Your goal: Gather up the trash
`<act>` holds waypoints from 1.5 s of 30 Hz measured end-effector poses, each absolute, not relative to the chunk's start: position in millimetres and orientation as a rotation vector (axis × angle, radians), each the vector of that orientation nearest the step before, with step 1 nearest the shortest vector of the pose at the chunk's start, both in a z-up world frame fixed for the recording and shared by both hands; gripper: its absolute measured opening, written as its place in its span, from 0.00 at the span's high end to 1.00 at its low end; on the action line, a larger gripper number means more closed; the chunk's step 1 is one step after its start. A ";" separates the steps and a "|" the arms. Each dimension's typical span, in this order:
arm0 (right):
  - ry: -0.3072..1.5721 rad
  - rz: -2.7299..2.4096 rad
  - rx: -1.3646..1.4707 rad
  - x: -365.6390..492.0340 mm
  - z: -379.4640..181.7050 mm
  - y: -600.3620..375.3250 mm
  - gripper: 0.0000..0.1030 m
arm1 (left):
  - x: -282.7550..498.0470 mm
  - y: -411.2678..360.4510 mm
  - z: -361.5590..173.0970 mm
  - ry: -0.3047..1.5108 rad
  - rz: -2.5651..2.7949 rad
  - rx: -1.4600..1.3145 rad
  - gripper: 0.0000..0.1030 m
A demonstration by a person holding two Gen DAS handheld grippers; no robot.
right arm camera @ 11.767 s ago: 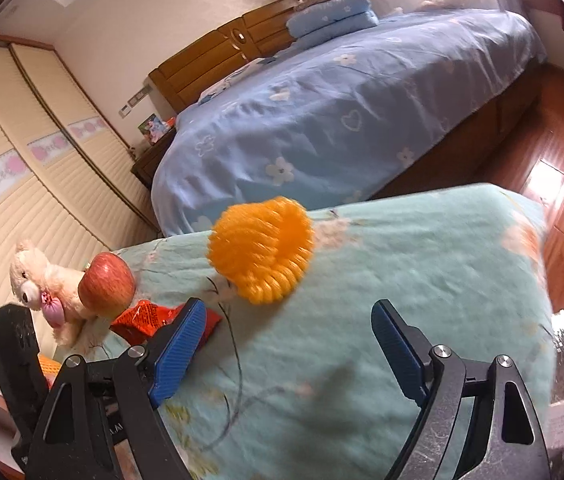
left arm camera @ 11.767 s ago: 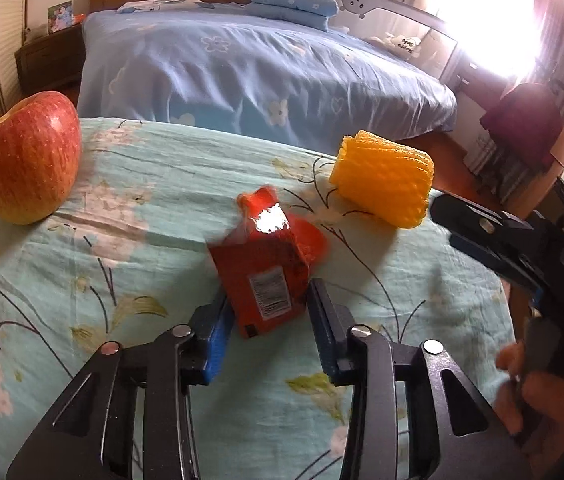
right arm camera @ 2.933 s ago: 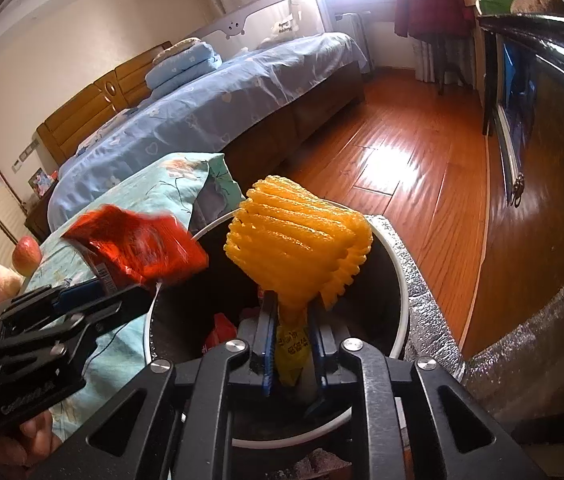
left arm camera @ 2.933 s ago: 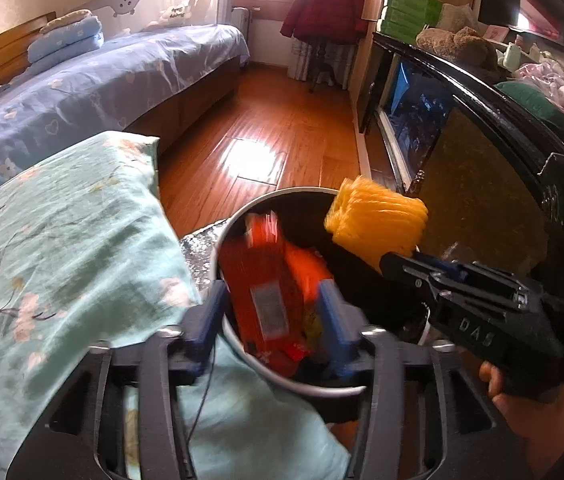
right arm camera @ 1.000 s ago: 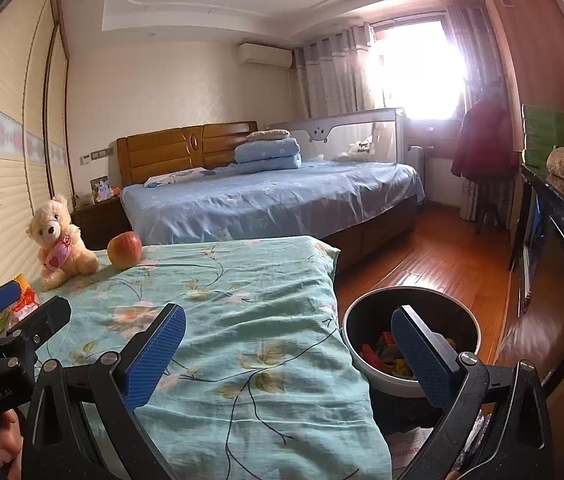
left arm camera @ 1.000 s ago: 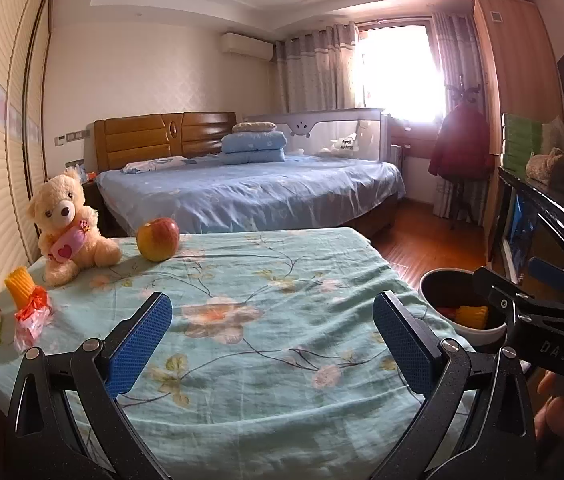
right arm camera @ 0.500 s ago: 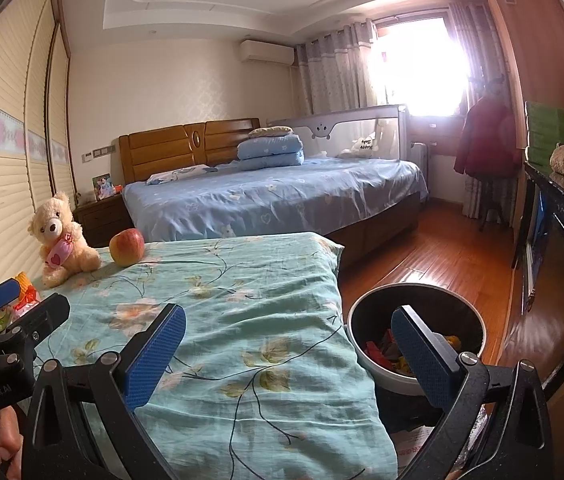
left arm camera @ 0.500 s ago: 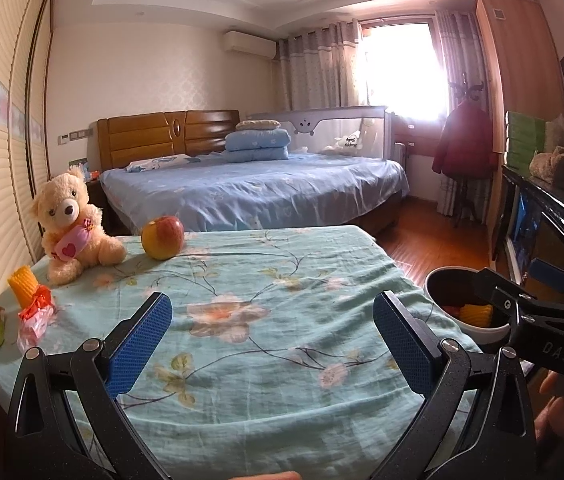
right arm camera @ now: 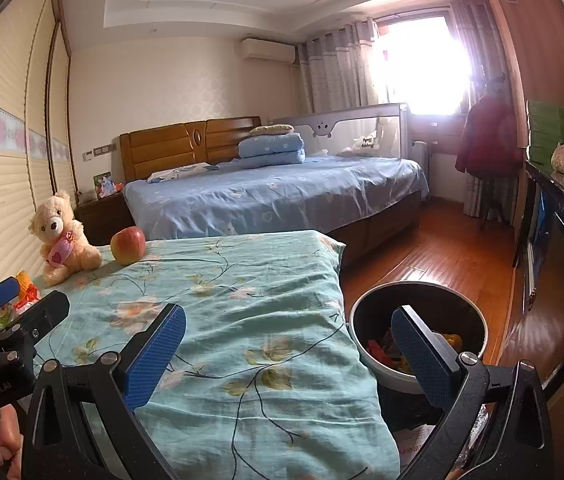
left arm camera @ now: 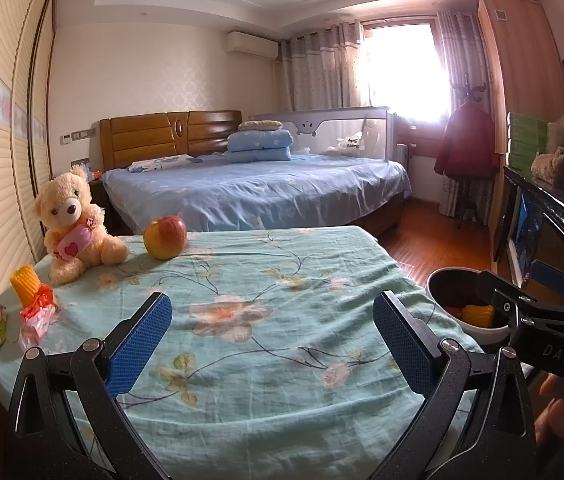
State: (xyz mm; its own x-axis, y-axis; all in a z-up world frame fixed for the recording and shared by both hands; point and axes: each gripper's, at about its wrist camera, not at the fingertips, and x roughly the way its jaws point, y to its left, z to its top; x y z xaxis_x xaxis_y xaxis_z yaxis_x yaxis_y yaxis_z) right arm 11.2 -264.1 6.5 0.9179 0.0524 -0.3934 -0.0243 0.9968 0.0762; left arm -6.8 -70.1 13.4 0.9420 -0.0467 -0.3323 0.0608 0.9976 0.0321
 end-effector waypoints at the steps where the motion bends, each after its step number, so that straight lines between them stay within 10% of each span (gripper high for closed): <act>1: 0.407 0.038 0.071 11.4 6.6 -264.6 0.00 | -6.8 -70.1 13.4 0.338 -0.055 0.041 0.00; 45: 0.417 0.047 0.071 9.7 6.2 -258.9 0.00 | -4.5 -73.6 8.1 0.358 -0.064 0.045 0.00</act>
State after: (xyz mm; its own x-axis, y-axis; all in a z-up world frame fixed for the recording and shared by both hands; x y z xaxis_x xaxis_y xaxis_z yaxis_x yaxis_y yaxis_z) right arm 9.7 -258.9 6.2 0.9135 0.0597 -0.4025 -0.0306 0.9965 0.0783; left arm -4.5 -73.6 8.1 0.9346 -0.0544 -0.3515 0.0703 0.9970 0.0325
